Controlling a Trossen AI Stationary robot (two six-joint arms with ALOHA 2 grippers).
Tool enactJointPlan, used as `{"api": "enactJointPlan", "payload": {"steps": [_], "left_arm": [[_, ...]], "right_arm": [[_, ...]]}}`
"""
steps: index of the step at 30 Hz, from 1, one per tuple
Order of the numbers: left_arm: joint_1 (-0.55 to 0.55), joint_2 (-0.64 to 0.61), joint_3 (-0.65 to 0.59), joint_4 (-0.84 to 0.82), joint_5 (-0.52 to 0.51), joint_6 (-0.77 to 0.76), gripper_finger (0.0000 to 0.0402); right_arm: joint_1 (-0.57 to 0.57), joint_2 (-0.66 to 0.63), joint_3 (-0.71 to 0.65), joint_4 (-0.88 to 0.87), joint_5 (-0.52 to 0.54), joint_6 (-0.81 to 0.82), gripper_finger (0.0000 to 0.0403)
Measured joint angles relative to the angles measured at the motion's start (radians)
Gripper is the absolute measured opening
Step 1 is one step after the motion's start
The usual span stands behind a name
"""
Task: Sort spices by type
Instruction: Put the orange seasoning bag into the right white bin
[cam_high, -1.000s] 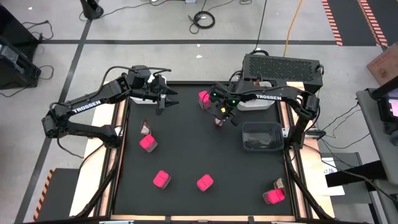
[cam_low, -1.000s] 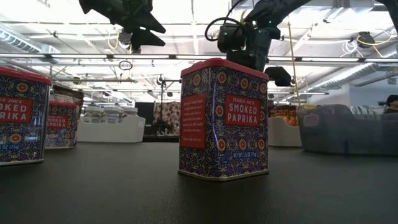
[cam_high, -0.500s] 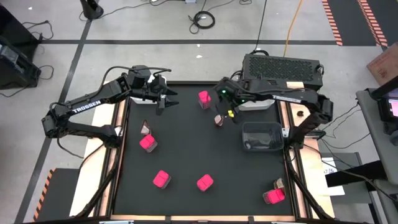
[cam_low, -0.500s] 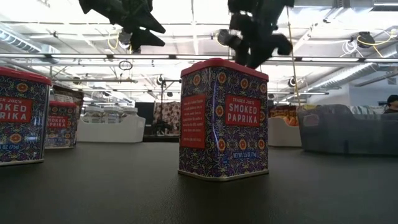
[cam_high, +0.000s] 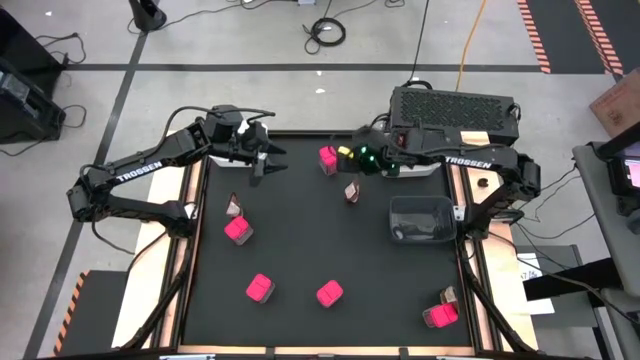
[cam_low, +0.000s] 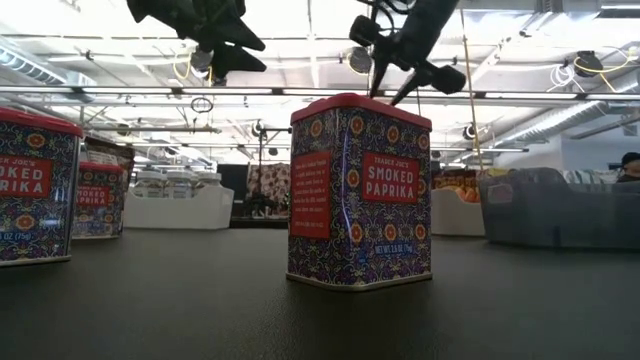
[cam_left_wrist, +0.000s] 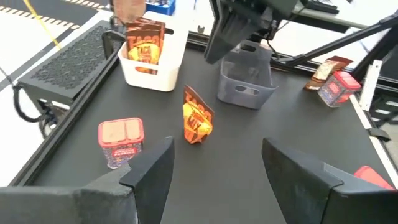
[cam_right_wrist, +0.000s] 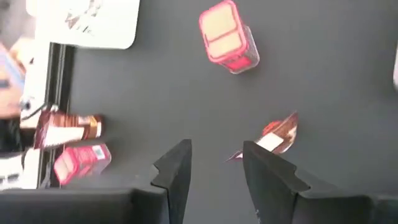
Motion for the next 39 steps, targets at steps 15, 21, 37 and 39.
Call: {"api": "enactJointPlan", "payload": {"steps": [15,21,37,39], "left_arm": [[0.0,0.0,0.0,0.005,0.067,0.016,0.0247],[0.0,0.0,0.0,0.005,0.068,0.025,0.0247],[-0.027,0.0,0.0,0.002,0.068,0.028,0.0247],[-0.028,0.0,0.0,0.0,0.067,0.032,0.0247]], "right_arm": [[0.058,0.014,0.0,0.122,0.156,0.214,0.0139],[0.062,0.017,0.0,0.05,0.218,0.308,0.0139],[0.07,0.101,-0.002,-0.016,0.209,0.426,0.0139],[0.07,0.113,-0.002,-0.02,0.208,0.441,0.0139]]}}
